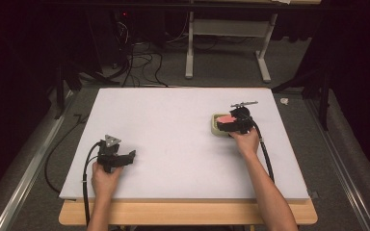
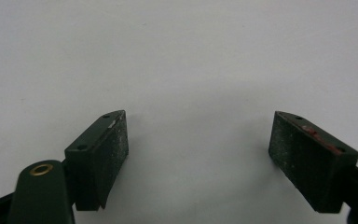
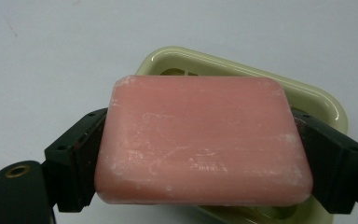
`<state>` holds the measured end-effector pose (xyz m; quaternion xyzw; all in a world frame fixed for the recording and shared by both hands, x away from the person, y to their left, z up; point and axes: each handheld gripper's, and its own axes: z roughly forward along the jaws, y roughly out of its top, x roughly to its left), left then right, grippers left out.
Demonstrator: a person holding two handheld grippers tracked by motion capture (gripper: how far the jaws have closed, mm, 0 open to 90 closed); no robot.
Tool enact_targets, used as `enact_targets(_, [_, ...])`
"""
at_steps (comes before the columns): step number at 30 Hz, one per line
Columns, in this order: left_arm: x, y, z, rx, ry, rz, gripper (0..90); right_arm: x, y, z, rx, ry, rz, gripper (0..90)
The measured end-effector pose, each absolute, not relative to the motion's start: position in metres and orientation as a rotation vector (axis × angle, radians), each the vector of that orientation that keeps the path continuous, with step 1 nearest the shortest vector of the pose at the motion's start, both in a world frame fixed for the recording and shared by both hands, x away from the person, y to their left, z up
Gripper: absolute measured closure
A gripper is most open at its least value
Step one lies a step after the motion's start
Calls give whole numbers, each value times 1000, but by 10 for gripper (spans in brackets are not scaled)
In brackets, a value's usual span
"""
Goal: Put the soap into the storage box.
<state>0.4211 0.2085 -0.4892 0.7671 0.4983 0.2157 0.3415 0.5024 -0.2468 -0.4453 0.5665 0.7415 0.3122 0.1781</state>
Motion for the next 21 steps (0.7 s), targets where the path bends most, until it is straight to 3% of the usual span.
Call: enact_targets(21, [421,209,-489,1995,1296,560,204,510,-241,-448,1633,2093,837,133])
